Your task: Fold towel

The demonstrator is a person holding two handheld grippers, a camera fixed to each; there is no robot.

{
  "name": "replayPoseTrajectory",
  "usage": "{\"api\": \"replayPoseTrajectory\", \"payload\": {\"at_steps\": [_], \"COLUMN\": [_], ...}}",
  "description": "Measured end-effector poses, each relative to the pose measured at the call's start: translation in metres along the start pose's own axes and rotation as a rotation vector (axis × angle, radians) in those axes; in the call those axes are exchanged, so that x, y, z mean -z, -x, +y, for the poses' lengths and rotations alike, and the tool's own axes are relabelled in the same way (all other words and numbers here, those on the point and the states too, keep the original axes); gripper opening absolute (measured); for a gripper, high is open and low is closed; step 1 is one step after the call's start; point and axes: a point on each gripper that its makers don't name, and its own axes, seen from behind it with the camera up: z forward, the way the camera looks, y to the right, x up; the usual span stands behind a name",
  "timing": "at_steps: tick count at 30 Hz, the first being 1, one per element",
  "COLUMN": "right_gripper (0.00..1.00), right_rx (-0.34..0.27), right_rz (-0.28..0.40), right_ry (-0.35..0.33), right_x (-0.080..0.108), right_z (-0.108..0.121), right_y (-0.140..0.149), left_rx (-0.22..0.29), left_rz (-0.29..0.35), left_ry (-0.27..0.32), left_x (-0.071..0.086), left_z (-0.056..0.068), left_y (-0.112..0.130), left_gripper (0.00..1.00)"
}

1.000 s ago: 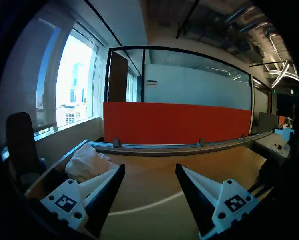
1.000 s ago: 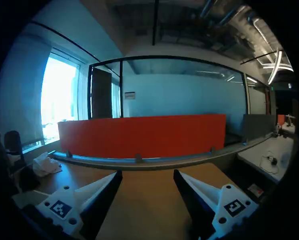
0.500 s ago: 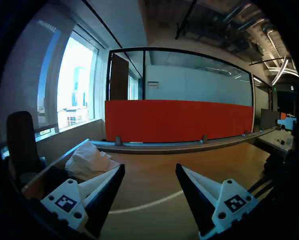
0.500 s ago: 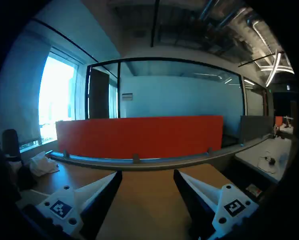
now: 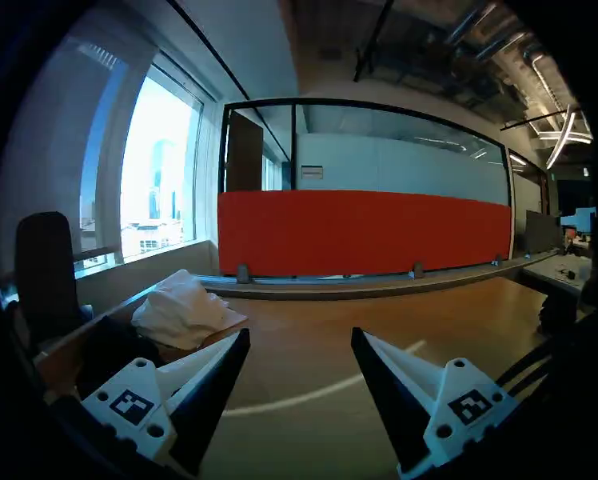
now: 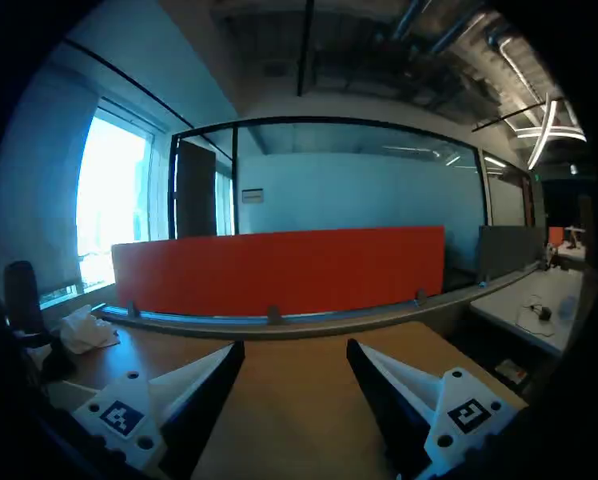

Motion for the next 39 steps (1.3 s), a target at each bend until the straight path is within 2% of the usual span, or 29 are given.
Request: {"api": "replayPoseTrajectory", "payload": {"at_steps": [8, 20, 32, 39], "right_gripper": [0.99, 0.99, 0.99, 0.99], "right_rx": [-0.007, 0.010, 0.019, 0.018], "right_rz": [0.018, 0.021, 0.028, 0.032], "right_ry": [0.000, -0.011, -0.017, -0.019], "right_x": [0.002, 0.000, -0.002, -0.003], "right_z": [-0.002, -0.005, -0.004, -0.004], "right_y": [0.007, 0.024, 0.033, 0.034], "left_rx": [0.015, 0.015, 0.030, 0.030], "left_rz": [0.016, 0.023, 0.038, 0.052], "left_ry": [-0.008, -0.008, -0.007, -0.014], "left_x": [0.001, -0.003, -0.008, -0.009], "left_z": [-0.004, 0.003, 0.008, 0.008], "left_y": [0.025, 0.052, 0.067, 0.068], "left_gripper": [0.94, 0.94, 0.94, 0.94]}}
